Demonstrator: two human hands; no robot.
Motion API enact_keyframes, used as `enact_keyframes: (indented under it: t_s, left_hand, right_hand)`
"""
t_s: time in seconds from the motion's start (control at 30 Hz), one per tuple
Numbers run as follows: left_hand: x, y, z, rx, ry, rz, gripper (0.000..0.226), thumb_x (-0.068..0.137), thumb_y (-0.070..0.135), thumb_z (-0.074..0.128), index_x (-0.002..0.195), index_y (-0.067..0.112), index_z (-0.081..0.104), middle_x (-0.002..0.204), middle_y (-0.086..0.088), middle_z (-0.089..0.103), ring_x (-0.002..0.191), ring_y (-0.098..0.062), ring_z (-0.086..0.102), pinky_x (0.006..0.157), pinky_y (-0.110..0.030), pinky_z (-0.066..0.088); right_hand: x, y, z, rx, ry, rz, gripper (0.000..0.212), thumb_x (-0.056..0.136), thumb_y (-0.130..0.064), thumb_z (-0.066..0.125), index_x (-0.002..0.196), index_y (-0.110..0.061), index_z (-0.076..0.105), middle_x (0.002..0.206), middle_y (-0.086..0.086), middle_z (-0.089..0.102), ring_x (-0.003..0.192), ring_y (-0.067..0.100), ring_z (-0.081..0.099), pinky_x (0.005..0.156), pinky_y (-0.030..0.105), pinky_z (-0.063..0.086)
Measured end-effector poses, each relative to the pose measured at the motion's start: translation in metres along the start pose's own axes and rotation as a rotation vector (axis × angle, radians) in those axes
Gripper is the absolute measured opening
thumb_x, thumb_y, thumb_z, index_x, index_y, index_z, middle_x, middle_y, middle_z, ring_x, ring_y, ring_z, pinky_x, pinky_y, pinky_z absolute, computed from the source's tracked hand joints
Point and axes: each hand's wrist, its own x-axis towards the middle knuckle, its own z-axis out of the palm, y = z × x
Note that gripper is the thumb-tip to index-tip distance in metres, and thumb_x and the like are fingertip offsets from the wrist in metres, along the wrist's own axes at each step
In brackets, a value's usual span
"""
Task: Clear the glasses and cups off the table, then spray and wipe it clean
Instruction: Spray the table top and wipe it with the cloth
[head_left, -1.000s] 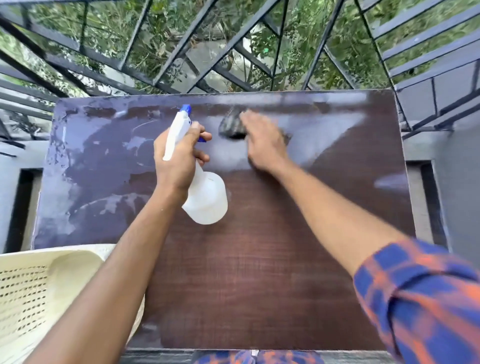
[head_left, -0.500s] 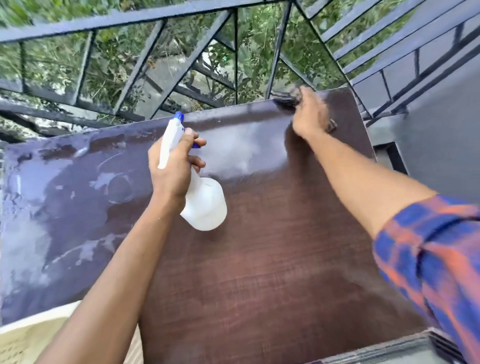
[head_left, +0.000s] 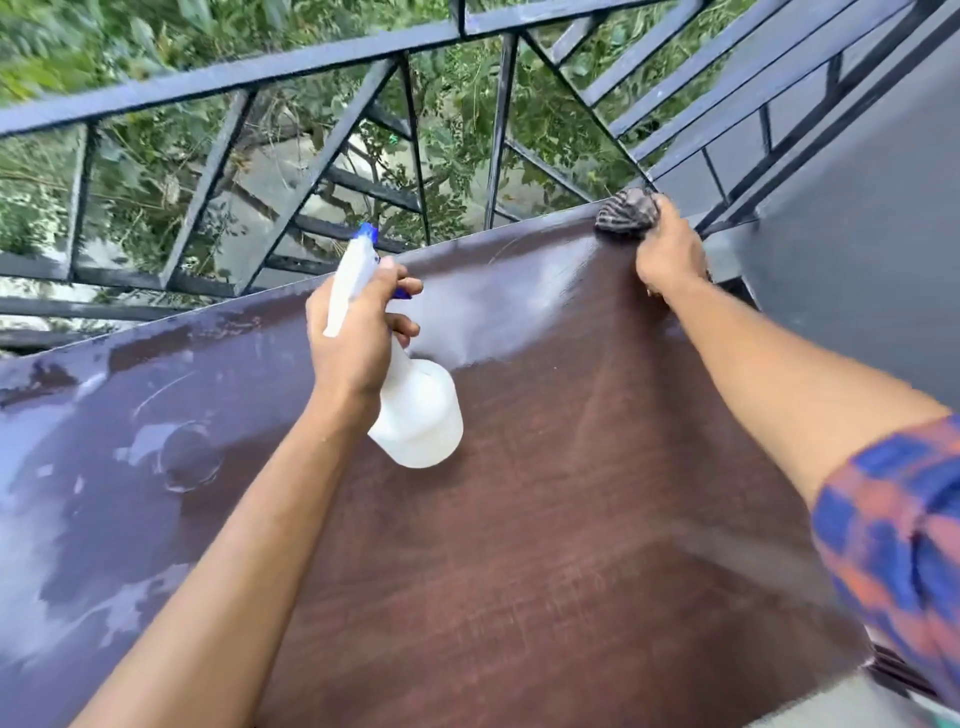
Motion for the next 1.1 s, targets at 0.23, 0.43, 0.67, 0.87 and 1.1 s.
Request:
enact_keyframes:
  t_s: [0.23, 0.43, 0.67, 0.87, 1.1]
  left_hand:
    - [-0.008, -0.011, 0.021, 0.020, -0.020, -0.030, 0.014, 0.099, 0.020, 0.061, 0.094, 0.009, 0.067, 0.086, -0.009, 0.074, 0.047, -0.017, 0.051, 0.054, -0.029, 0.045]
    - [-0.030, -0.009, 0.033, 0.026, -0.003, -0.021, 0.013, 0.098, 0.018, 0.059, 0.096, 0.008, 0.066, 0.083, -0.007, 0.073, 0.048, -0.018, 0.051, 0.053, -0.027, 0.044]
    - [-0.066, -0.015, 0.050, 0.061, 0.004, 0.004, 0.019, 0.098, 0.020, 0.060, 0.098, 0.002, 0.066, 0.081, -0.006, 0.074, 0.047, -0.018, 0.050, 0.055, -0.030, 0.044]
    - [-0.125, -0.024, 0.059, 0.106, -0.006, 0.008, 0.016, 0.099, 0.018, 0.060, 0.085, 0.011, 0.065, 0.085, -0.009, 0.073, 0.047, -0.018, 0.051, 0.054, -0.025, 0.045]
    - [-0.198, -0.049, 0.049, 0.129, 0.042, -0.051, 0.018, 0.099, 0.020, 0.059, 0.083, 0.013, 0.065, 0.082, -0.004, 0.073, 0.047, -0.016, 0.051, 0.054, -0.024, 0.046]
  right_hand:
    - [-0.028, -0.057, 0.033, -0.002, -0.130, -0.418, 0.057, 0.093, -0.009, 0.046, 0.142, -0.038, 0.044, 0.138, 0.007, 0.057, 0.122, 0.035, 0.054, 0.102, 0.042, 0.043]
    - [-0.030, 0.019, 0.005, -0.017, -0.118, -0.622, 0.060, 0.090, -0.007, 0.041, 0.147, -0.027, 0.045, 0.144, 0.010, 0.054, 0.131, 0.034, 0.051, 0.111, 0.044, 0.040]
    - [-0.003, 0.056, -0.010, 0.051, -0.241, -0.430, 0.060, 0.094, -0.009, 0.042, 0.152, -0.026, 0.040, 0.153, 0.009, 0.045, 0.139, 0.029, 0.043, 0.116, 0.039, 0.033]
    - [-0.137, 0.168, -0.031, 0.109, -0.153, -0.458, 0.058, 0.095, -0.006, 0.045, 0.151, -0.020, 0.042, 0.155, 0.003, 0.044, 0.146, 0.025, 0.035, 0.120, 0.040, 0.028]
    - [-0.322, 0.282, -0.076, 0.083, -0.123, -0.279, 0.054, 0.098, -0.020, 0.042, 0.152, -0.023, 0.040, 0.159, -0.003, 0.039, 0.148, 0.021, 0.033, 0.118, 0.046, 0.031]
